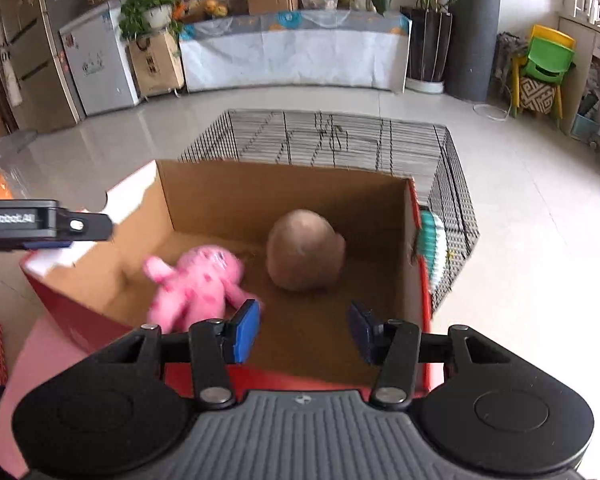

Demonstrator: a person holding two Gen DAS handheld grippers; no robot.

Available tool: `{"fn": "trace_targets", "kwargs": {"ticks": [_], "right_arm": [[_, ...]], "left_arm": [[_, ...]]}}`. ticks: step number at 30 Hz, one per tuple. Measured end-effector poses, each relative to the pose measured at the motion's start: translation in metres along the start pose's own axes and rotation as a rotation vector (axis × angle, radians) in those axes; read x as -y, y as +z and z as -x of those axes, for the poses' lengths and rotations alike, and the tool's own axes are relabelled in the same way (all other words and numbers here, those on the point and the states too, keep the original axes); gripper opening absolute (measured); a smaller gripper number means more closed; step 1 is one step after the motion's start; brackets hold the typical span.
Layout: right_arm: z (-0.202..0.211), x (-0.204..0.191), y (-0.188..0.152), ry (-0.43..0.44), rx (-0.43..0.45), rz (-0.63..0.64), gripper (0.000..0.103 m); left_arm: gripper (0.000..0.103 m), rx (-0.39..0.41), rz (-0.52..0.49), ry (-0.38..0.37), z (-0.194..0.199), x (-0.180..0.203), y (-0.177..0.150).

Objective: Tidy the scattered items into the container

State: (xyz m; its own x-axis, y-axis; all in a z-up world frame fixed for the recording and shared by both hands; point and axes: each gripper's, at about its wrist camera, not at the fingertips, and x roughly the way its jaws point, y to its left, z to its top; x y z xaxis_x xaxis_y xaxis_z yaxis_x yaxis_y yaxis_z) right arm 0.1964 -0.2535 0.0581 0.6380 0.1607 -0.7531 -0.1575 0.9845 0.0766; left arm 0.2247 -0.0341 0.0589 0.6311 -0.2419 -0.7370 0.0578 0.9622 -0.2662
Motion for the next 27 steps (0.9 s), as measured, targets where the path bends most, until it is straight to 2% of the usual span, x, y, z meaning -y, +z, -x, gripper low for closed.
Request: {"fn": "trace_targets", "kwargs": {"ticks": [6, 8, 12, 20, 23, 27], "right_arm": [[-0.004, 0.007, -0.019, -0.018, -0.067, 0.007, 0.051], [-0.003, 0.005, -0.023, -0.028, -0.063, 0.026, 0.051], [-0.002, 0.004, -0.027, -0.039, -0.038, 0.022, 0.052], [-0.006, 0.002, -0.029, -0.051, -0.020, 0.048, 0.053], [-0.011, -0.004, -0.031, -0.089, 0.000, 0.086, 0.053], [-0.013, -0.004, -0.029, -0.098, 0.010, 0.085, 0.053]], "left_arm": [[0.075, -0.051, -0.056, 0.055, -0.011, -0.006, -0.022], [0.076, -0.036, -0.101, 0.069, -0.011, -0.001, -0.028], [0.084, -0.006, -0.149, 0.095, -0.012, 0.008, -0.035], [0.087, 0.021, -0.292, 0.139, -0.027, 0.021, -0.052], [0.091, 0.040, -0.298, 0.138, -0.031, 0.021, -0.053], [0.091, 0.061, -0.313, 0.153, -0.037, 0.021, -0.051]]}}
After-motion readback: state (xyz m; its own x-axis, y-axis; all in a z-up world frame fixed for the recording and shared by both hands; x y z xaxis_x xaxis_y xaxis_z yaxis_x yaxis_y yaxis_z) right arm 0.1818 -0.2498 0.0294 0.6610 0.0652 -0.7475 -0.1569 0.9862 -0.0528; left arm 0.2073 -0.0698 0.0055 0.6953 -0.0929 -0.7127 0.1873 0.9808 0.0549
